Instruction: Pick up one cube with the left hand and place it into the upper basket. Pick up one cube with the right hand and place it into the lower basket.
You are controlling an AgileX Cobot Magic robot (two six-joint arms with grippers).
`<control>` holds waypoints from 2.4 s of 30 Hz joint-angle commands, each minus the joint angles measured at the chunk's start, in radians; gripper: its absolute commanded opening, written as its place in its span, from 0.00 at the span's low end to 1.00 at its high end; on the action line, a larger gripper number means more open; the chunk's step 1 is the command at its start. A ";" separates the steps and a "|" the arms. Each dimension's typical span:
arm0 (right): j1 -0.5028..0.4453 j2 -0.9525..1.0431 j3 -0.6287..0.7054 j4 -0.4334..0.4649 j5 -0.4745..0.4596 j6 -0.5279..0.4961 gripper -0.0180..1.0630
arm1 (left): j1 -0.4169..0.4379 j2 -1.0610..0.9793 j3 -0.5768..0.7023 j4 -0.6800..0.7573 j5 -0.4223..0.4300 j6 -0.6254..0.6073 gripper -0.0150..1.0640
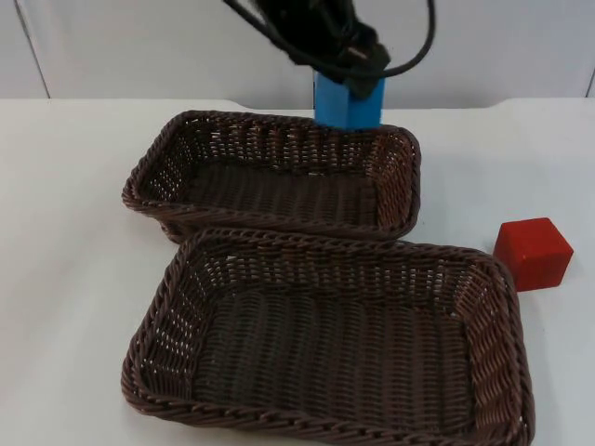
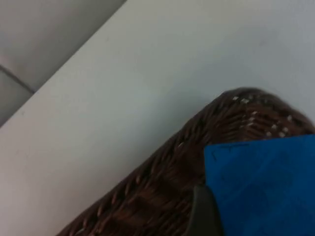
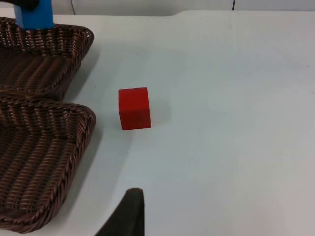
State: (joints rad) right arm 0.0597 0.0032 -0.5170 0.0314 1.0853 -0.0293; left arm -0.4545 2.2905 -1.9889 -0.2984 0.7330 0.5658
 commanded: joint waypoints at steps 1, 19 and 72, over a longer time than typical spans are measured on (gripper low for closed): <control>-0.005 -0.003 0.003 0.003 -0.007 -0.001 0.99 | 0.014 -0.048 0.079 -0.032 -0.089 -0.006 0.01; -0.005 -0.003 0.003 0.003 -0.007 -0.001 0.99 | 0.037 -0.249 0.666 -0.084 -0.659 -0.025 0.01; -0.005 -0.003 0.003 -0.001 -0.007 -0.001 0.99 | 0.037 -0.172 0.747 -0.089 -0.753 -0.025 0.78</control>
State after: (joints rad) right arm 0.0597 0.0032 -0.5170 0.0319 1.0853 -0.0293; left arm -0.4183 2.1299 -1.2453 -0.3710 -0.0149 0.5483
